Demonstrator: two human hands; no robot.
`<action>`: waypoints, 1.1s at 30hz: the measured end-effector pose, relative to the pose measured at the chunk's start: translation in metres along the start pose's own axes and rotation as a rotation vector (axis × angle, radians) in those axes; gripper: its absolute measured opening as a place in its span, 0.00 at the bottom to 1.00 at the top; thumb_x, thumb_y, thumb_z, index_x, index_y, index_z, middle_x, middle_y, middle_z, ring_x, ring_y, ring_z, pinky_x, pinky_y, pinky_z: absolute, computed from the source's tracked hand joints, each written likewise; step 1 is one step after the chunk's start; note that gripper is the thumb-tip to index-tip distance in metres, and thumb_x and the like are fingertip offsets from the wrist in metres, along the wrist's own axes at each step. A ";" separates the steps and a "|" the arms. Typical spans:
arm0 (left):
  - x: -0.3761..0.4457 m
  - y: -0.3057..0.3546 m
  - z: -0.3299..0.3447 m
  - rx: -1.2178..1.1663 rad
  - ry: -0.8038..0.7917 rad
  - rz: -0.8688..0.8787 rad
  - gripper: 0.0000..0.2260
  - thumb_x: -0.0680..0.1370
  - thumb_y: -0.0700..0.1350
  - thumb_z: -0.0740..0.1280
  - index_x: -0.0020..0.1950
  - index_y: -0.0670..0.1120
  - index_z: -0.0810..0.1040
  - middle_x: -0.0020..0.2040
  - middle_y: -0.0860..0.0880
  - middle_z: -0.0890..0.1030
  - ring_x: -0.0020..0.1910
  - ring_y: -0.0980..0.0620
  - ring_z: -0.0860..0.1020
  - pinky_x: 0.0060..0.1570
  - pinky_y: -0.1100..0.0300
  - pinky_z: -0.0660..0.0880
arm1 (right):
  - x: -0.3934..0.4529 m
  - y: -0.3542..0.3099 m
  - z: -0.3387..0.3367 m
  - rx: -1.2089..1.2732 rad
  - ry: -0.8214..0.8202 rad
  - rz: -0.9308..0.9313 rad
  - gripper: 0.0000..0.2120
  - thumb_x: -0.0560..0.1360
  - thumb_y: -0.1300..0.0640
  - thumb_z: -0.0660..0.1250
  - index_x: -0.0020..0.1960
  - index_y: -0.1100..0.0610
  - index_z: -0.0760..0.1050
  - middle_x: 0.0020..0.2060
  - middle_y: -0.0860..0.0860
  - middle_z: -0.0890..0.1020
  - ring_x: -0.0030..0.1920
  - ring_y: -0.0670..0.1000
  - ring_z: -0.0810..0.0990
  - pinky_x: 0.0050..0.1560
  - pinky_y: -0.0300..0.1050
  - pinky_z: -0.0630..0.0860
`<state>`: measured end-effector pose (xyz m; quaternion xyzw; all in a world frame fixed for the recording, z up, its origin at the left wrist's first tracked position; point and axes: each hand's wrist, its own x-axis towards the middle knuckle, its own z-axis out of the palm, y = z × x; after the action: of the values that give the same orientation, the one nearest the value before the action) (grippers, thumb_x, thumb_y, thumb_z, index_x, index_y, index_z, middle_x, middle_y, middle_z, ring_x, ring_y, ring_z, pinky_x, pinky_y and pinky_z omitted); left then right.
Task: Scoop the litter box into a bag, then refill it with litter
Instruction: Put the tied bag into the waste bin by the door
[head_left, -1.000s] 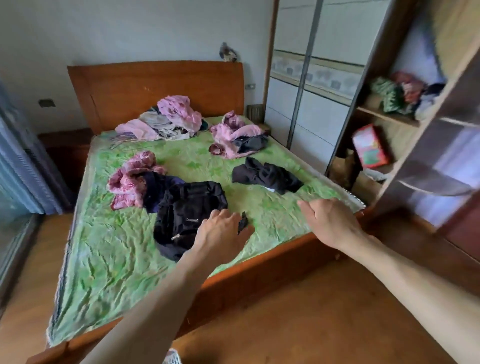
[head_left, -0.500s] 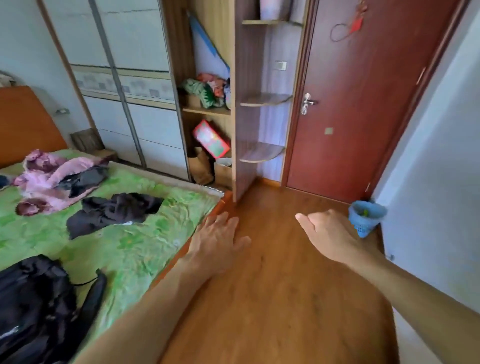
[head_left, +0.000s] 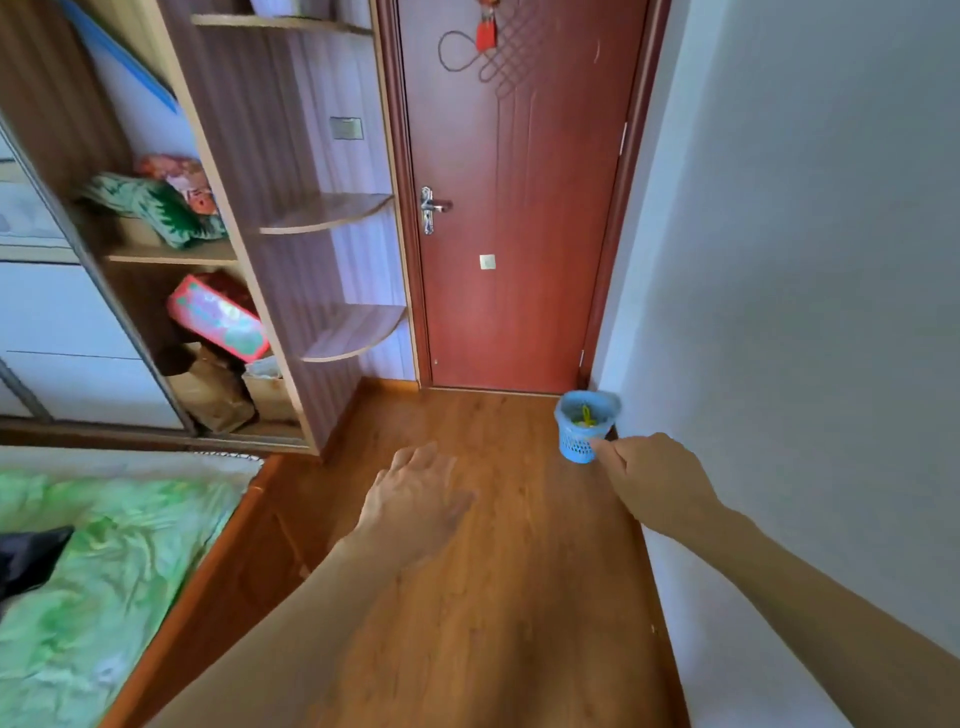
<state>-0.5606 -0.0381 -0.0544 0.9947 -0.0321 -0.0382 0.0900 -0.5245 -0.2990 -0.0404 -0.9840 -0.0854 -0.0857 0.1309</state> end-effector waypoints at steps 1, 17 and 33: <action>0.021 0.002 0.004 -0.009 -0.004 0.017 0.24 0.82 0.61 0.56 0.75 0.51 0.65 0.78 0.51 0.63 0.77 0.48 0.59 0.72 0.49 0.64 | 0.015 0.009 0.007 -0.001 -0.015 0.017 0.23 0.82 0.43 0.51 0.29 0.48 0.63 0.27 0.46 0.70 0.30 0.45 0.68 0.36 0.43 0.63; 0.389 -0.004 0.017 -0.173 -0.103 0.207 0.27 0.82 0.63 0.55 0.78 0.51 0.62 0.80 0.49 0.59 0.80 0.47 0.55 0.77 0.45 0.59 | 0.298 0.069 0.042 -0.109 -0.035 0.244 0.22 0.84 0.48 0.50 0.31 0.51 0.59 0.26 0.48 0.66 0.32 0.52 0.70 0.39 0.49 0.77; 0.727 0.084 0.072 -0.038 -0.247 0.196 0.26 0.82 0.62 0.56 0.77 0.51 0.63 0.77 0.52 0.65 0.78 0.50 0.60 0.73 0.49 0.63 | 0.578 0.285 0.156 -0.226 -0.146 0.080 0.14 0.59 0.59 0.82 0.38 0.55 0.78 0.21 0.50 0.70 0.20 0.47 0.58 0.13 0.38 0.60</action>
<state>0.1521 -0.1847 -0.1610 0.9726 -0.1392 -0.1520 0.1074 0.1143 -0.4436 -0.1481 -0.9987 -0.0451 -0.0178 0.0160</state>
